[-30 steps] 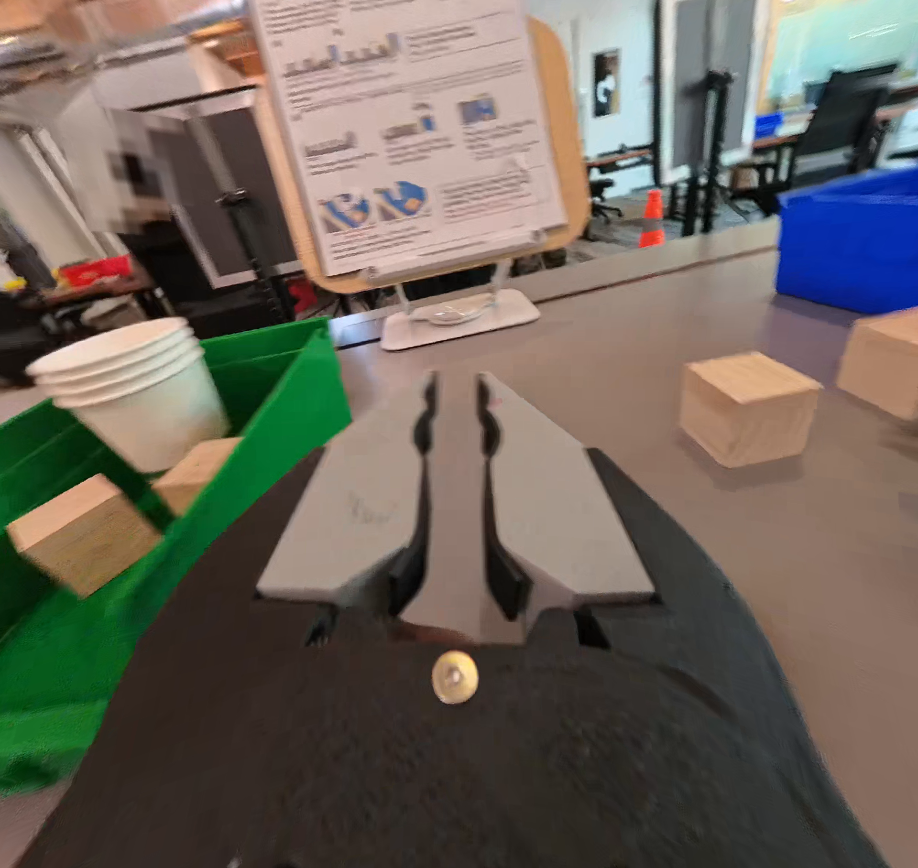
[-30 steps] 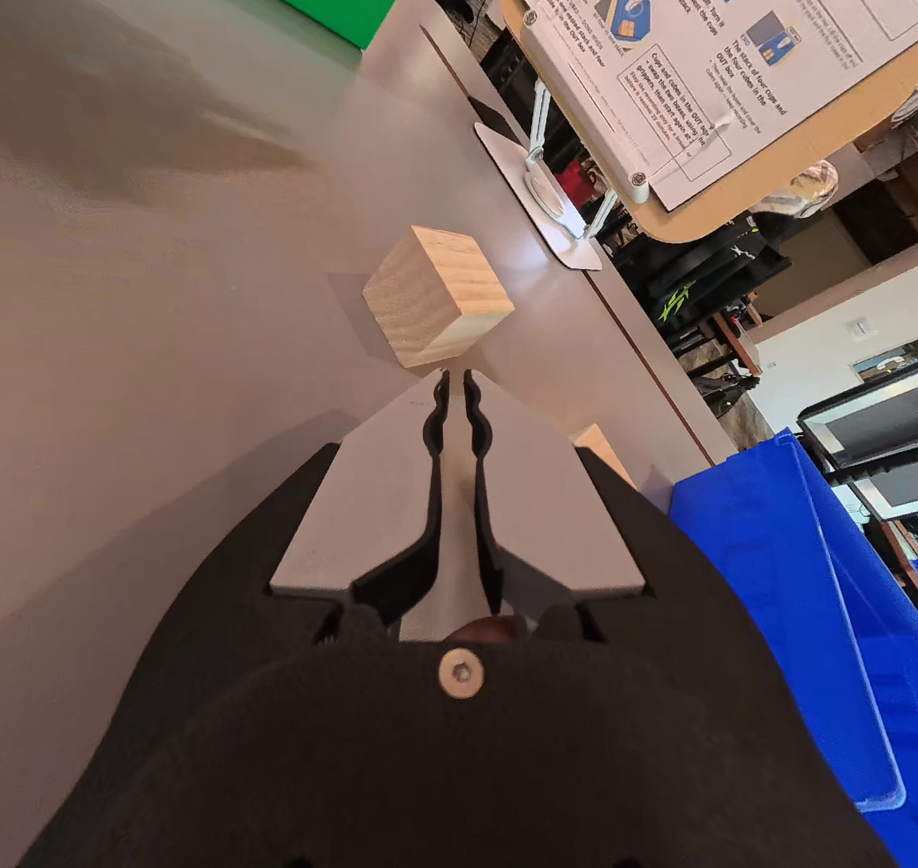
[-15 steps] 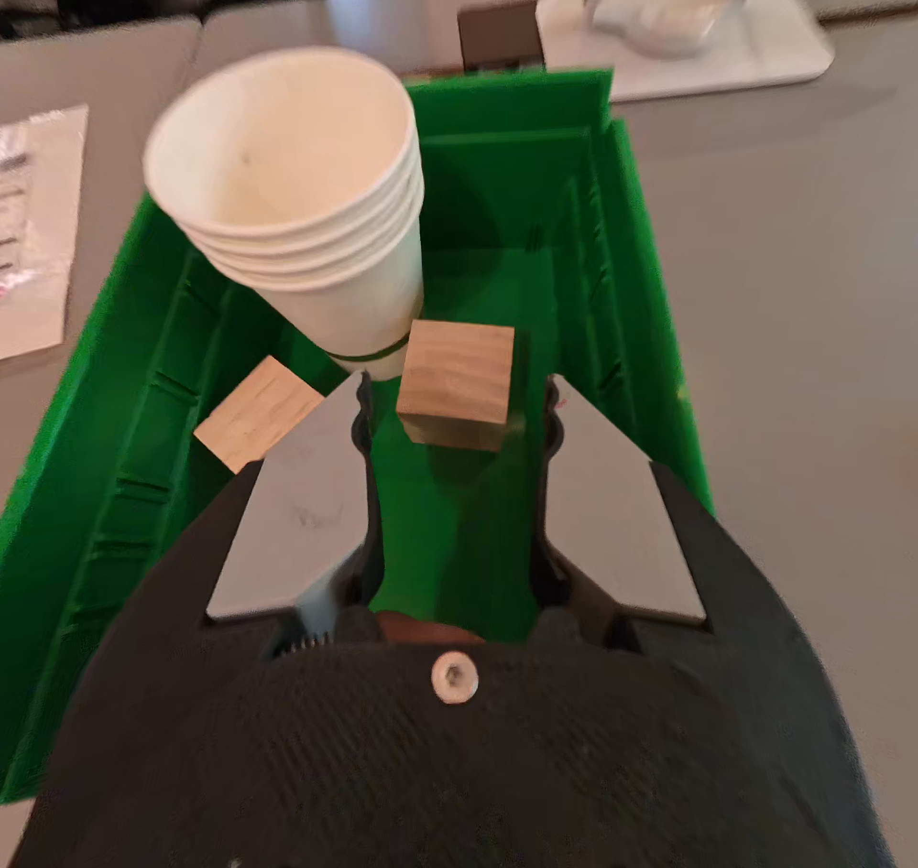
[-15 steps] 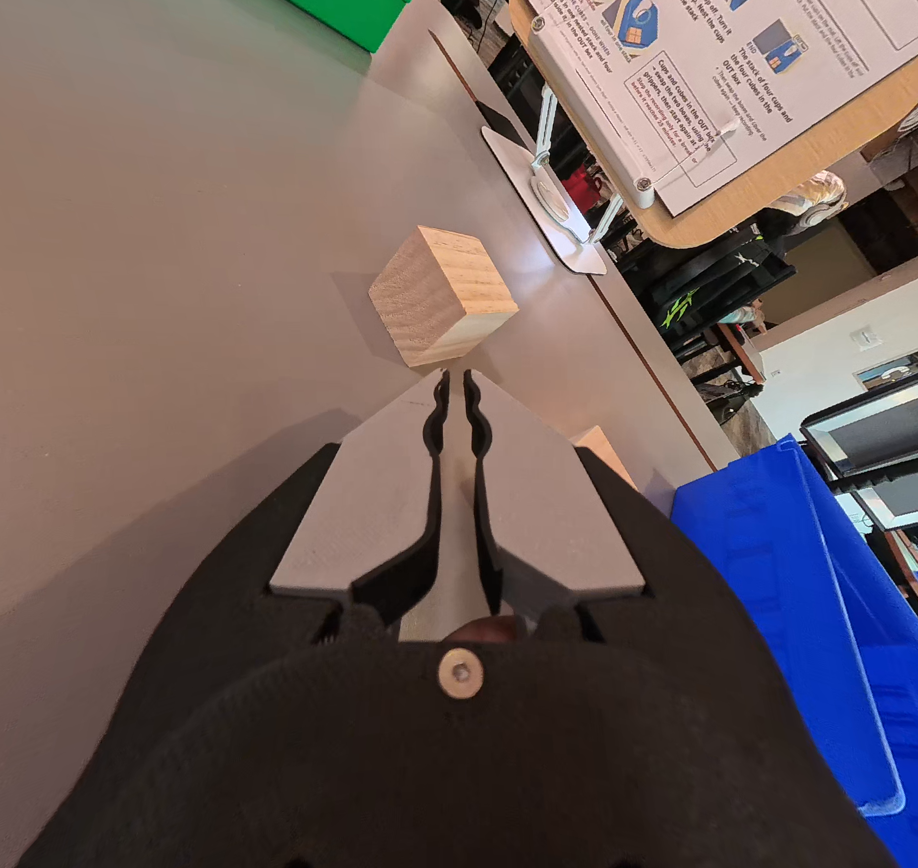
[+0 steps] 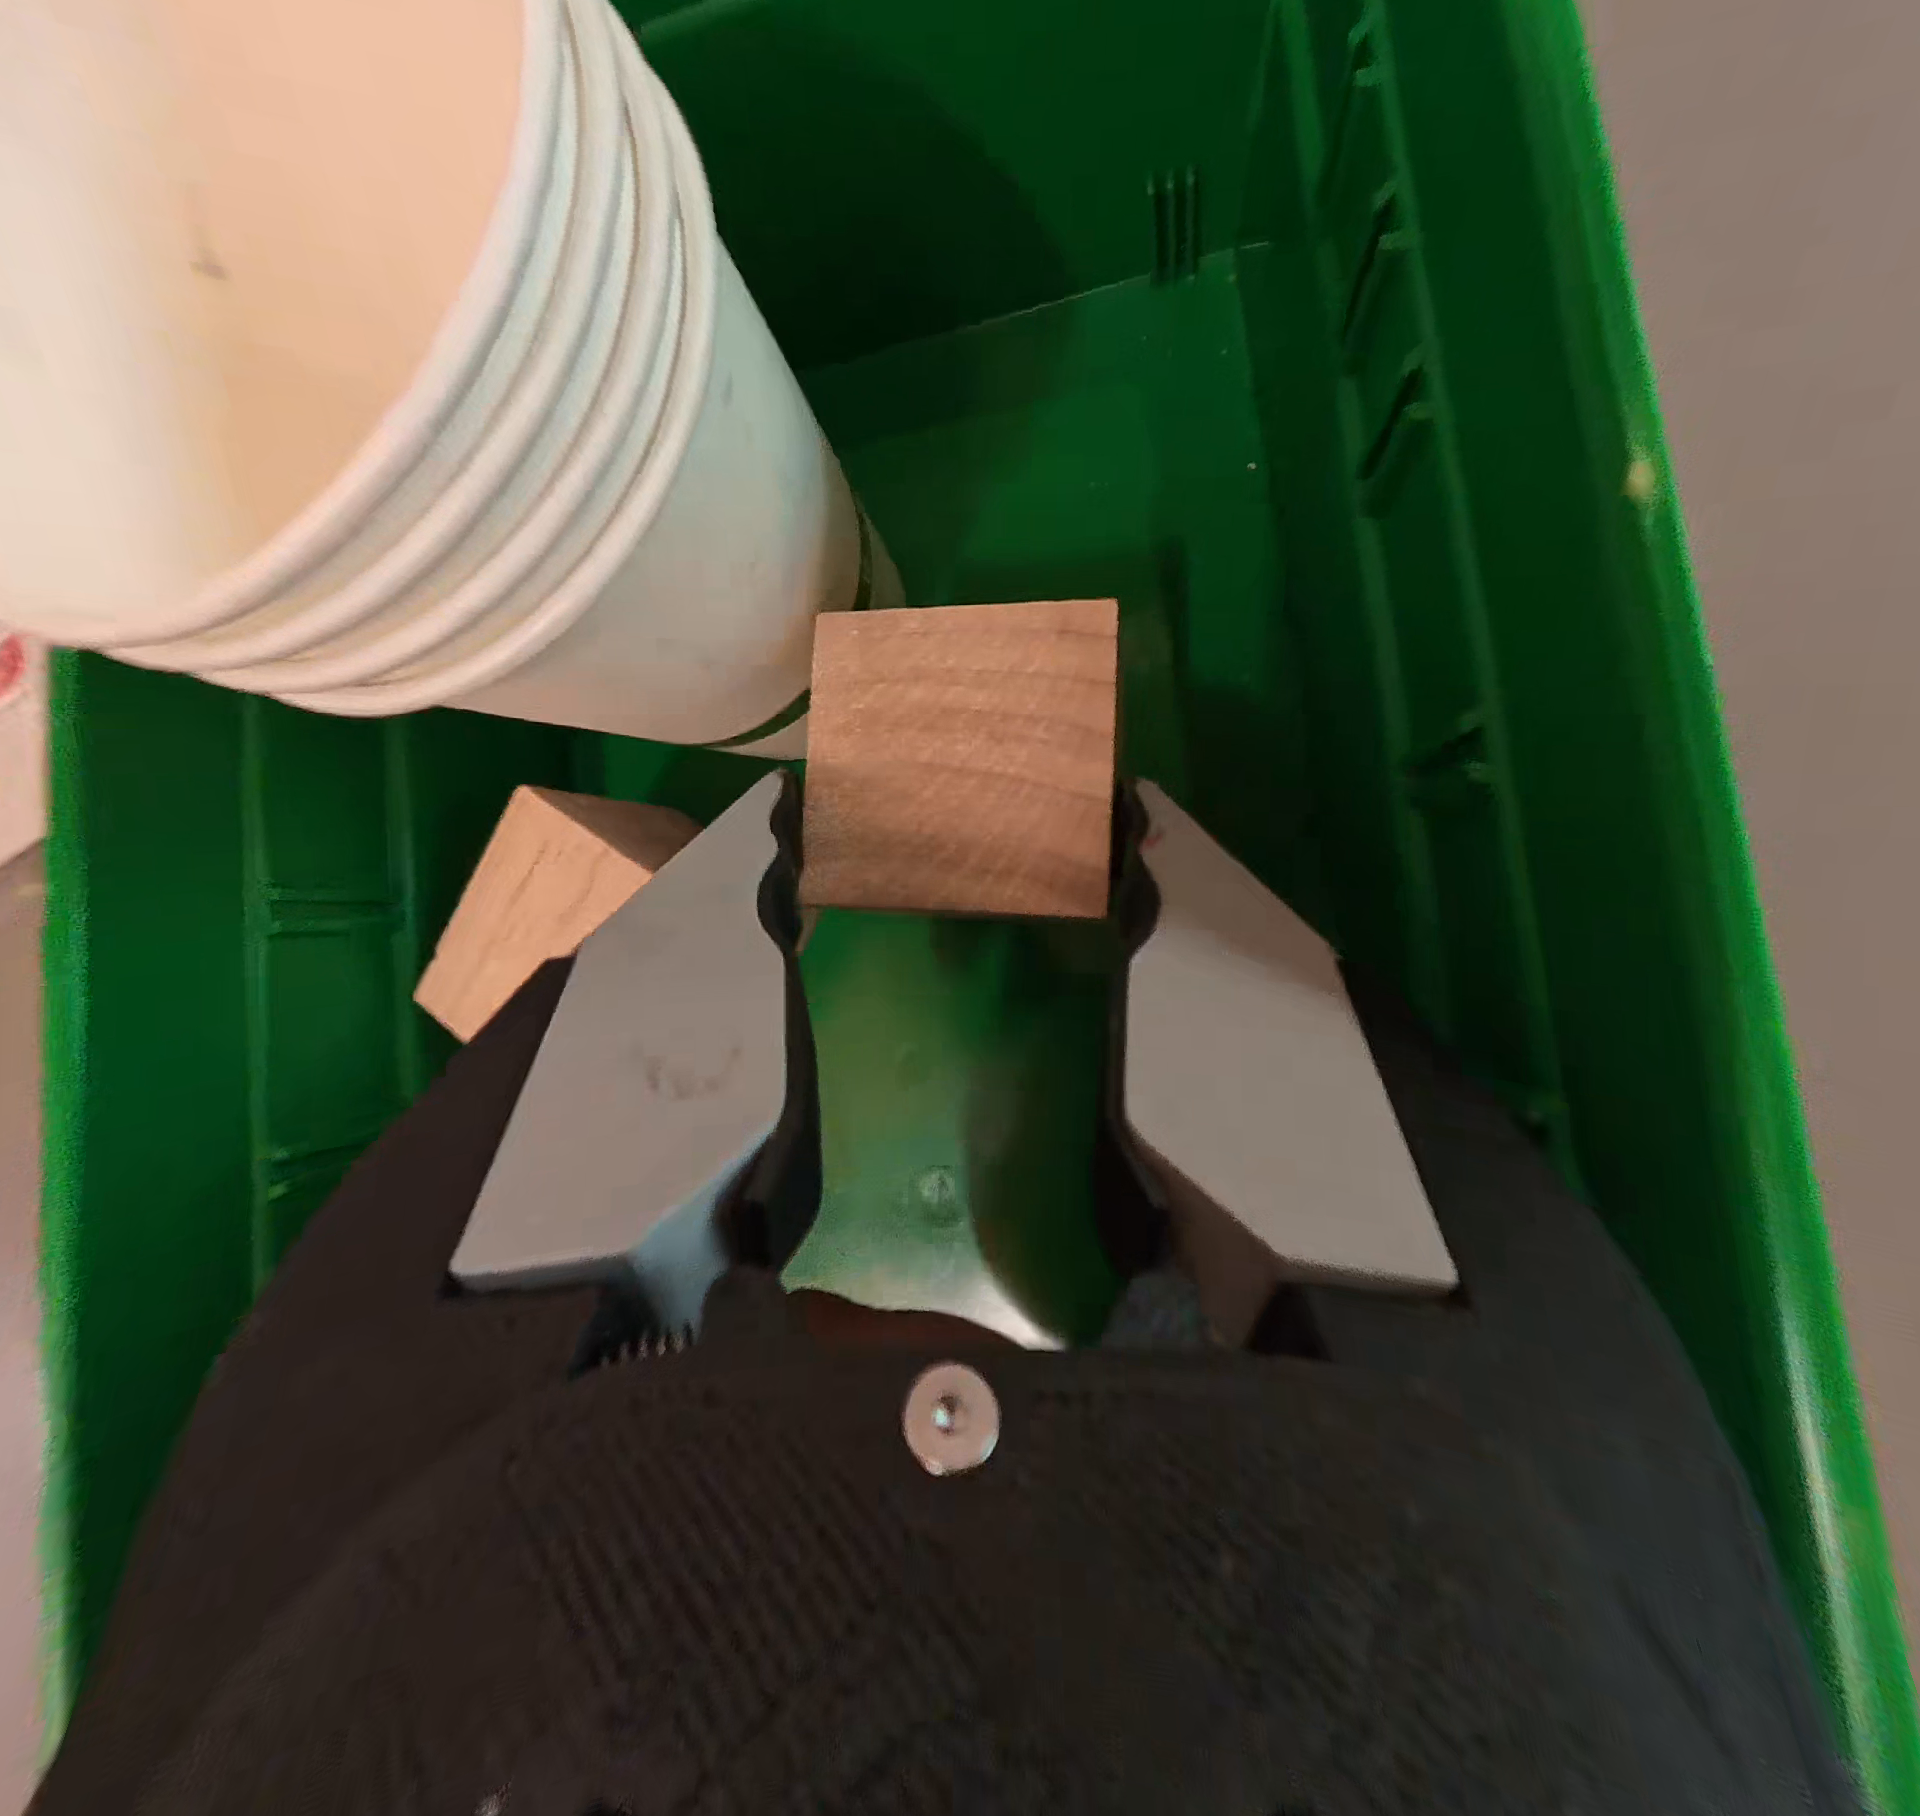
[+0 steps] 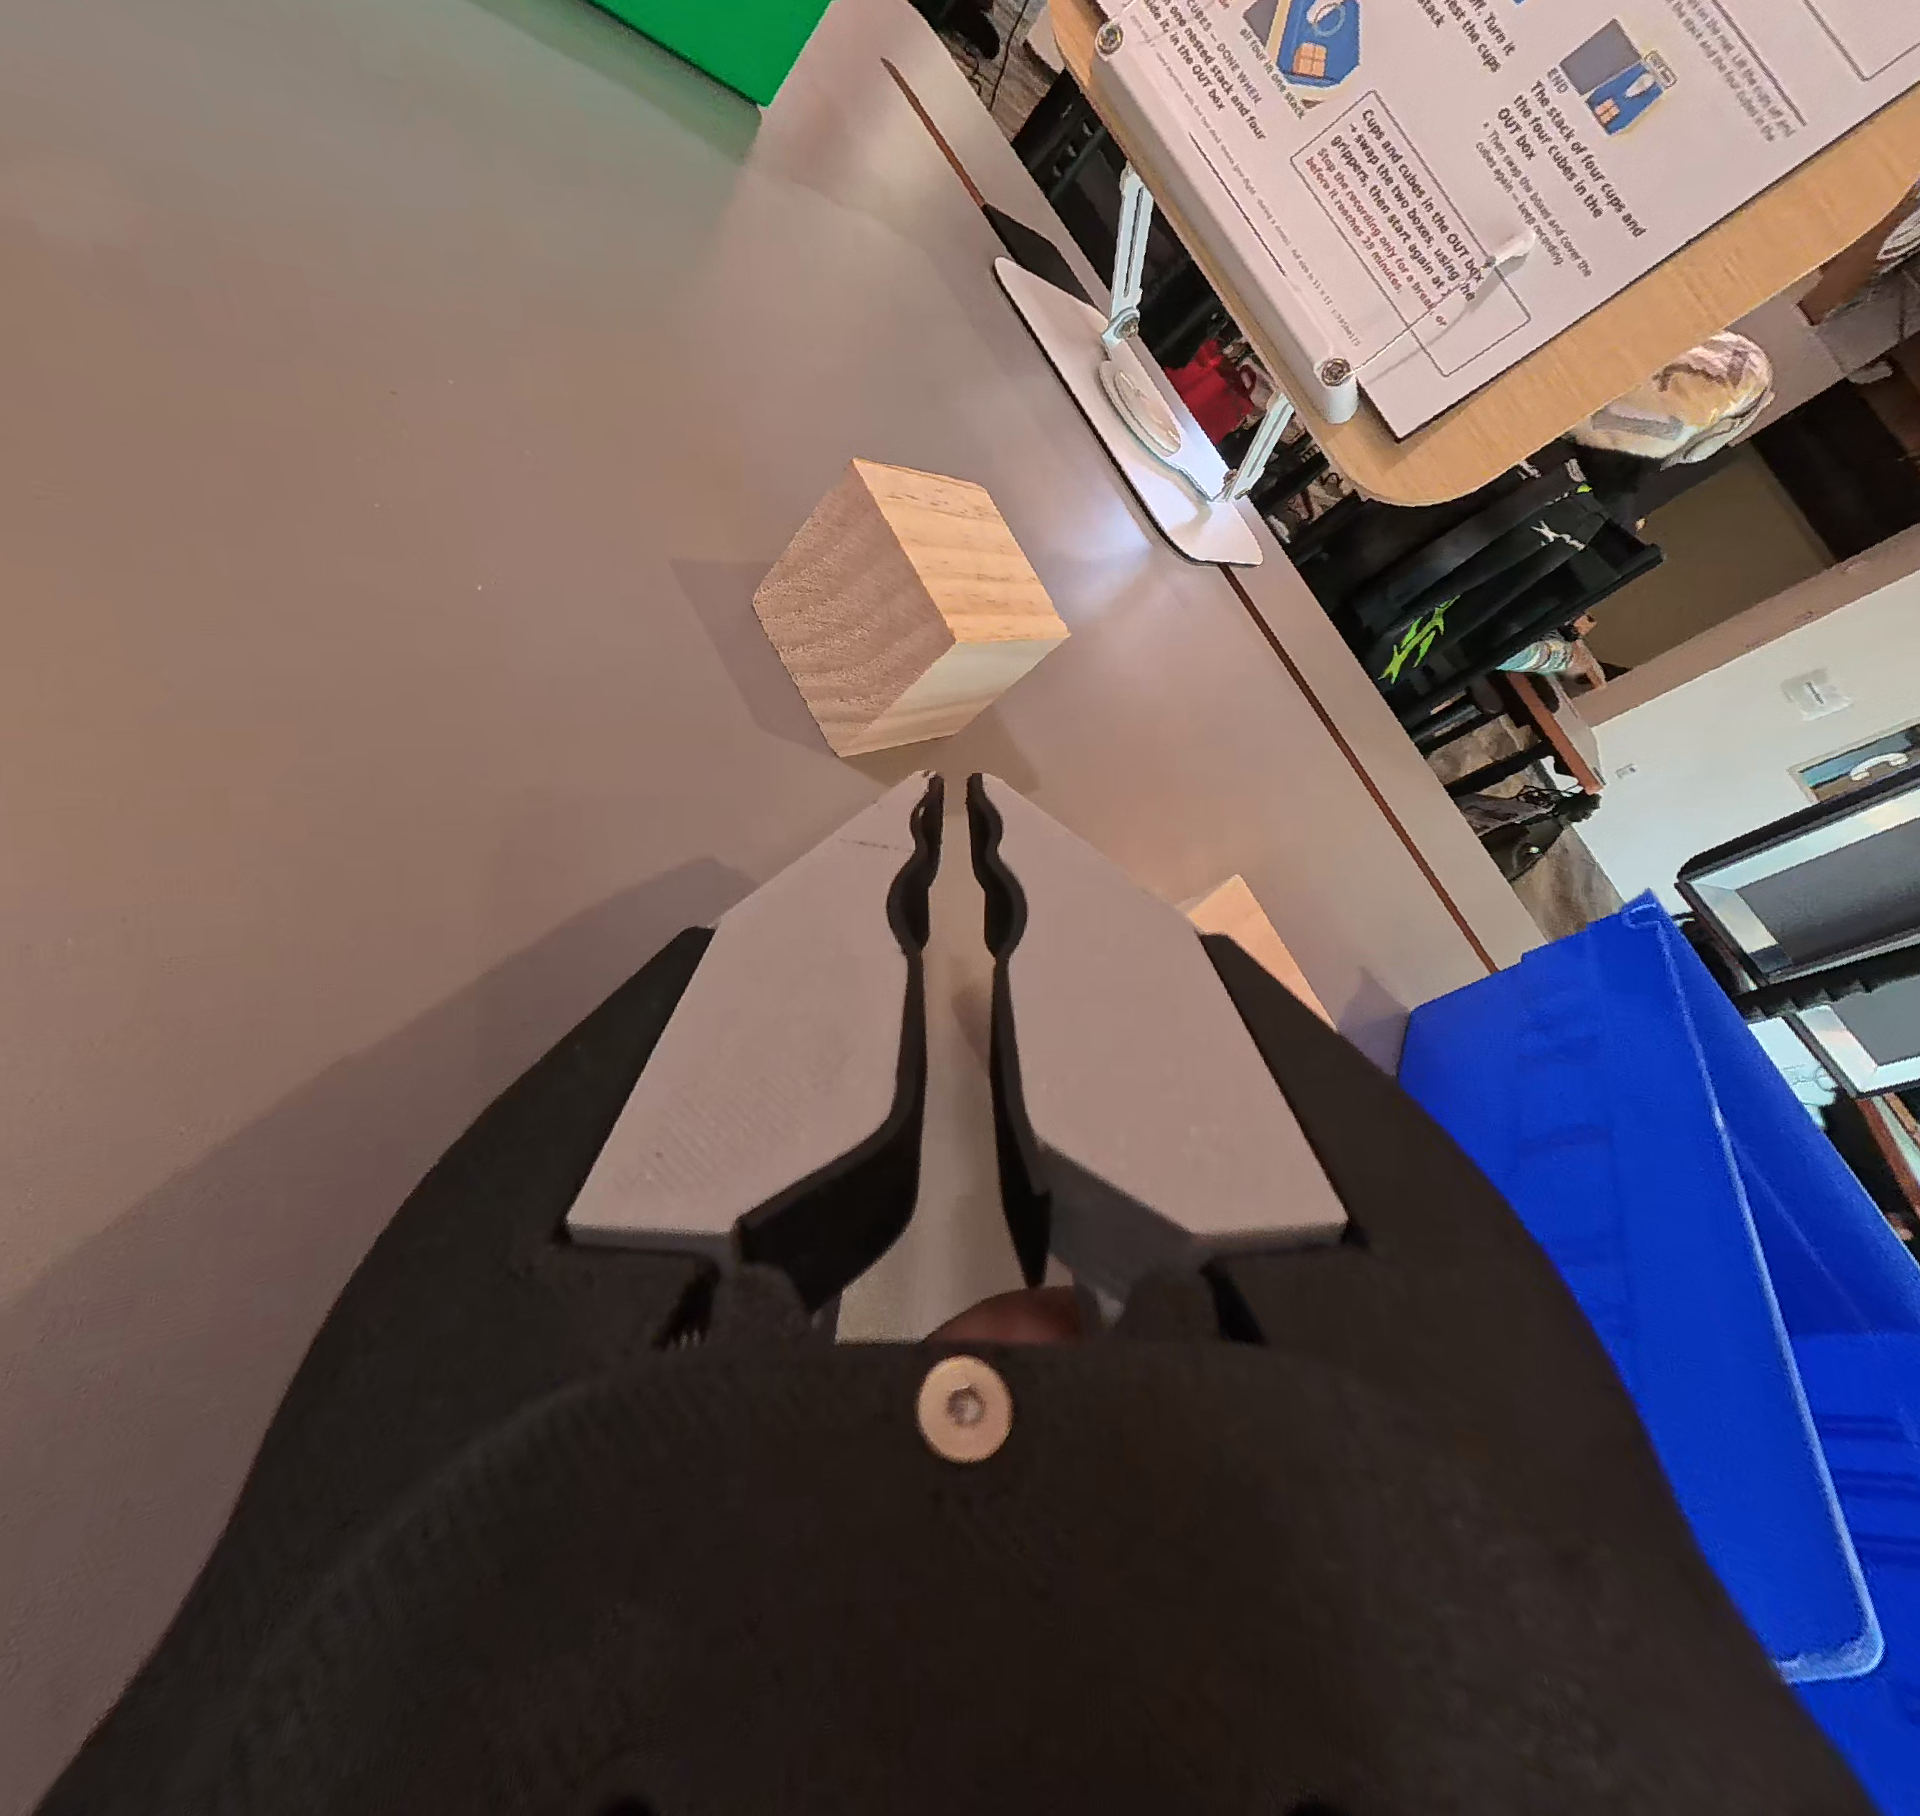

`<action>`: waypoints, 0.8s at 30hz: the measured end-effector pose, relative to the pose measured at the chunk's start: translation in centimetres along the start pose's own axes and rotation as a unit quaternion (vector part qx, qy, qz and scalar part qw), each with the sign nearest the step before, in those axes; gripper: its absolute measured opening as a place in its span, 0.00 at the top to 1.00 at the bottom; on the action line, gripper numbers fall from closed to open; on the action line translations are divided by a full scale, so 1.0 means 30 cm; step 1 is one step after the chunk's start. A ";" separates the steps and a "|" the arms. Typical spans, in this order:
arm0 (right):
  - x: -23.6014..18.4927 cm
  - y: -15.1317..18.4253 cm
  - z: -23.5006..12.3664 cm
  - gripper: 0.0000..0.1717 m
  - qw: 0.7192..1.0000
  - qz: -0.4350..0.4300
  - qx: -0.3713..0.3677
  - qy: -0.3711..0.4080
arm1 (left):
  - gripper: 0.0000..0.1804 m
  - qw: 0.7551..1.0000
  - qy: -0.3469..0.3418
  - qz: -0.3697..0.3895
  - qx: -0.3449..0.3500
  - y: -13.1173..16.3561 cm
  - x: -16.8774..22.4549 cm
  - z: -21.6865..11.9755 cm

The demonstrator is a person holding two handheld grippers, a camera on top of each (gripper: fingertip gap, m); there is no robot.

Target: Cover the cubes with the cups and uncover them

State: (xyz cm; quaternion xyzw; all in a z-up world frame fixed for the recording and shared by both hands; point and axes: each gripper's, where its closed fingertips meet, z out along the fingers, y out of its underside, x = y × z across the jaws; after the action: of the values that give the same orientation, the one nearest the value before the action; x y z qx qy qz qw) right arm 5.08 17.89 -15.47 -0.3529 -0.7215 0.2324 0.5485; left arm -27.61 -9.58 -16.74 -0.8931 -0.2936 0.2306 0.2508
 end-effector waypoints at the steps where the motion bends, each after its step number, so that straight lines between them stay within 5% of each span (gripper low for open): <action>1: 0.001 0.000 -0.001 0.99 1.000 0.003 0.001 -0.001 | 0.67 1.000 -0.004 0.005 0.008 -0.005 -0.009 -0.019; 9: -0.013 -0.004 0.003 1.00 1.000 -0.009 0.002 -0.008 | 0.67 0.991 0.021 0.034 0.128 -0.148 -0.005 -0.308; 16: 0.002 -0.007 -0.004 1.00 1.000 0.000 0.007 0.000 | 0.67 0.940 0.155 0.215 0.216 -0.282 0.420 -0.525; 21: 0.049 -0.004 -0.018 1.00 0.998 0.058 0.019 0.005 | 0.67 0.859 0.211 0.419 0.202 -0.211 0.726 -0.440; 24: 0.060 -0.003 -0.023 1.00 0.997 0.068 0.024 0.007 | 0.67 0.835 0.219 0.476 0.169 -0.178 0.805 -0.323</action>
State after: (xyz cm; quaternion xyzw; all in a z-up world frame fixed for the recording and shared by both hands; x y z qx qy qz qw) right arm 5.45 19.16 -14.07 -0.3897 -0.6860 0.2840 0.5449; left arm -6.97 6.60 -12.57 -0.8933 0.2740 0.1660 0.3152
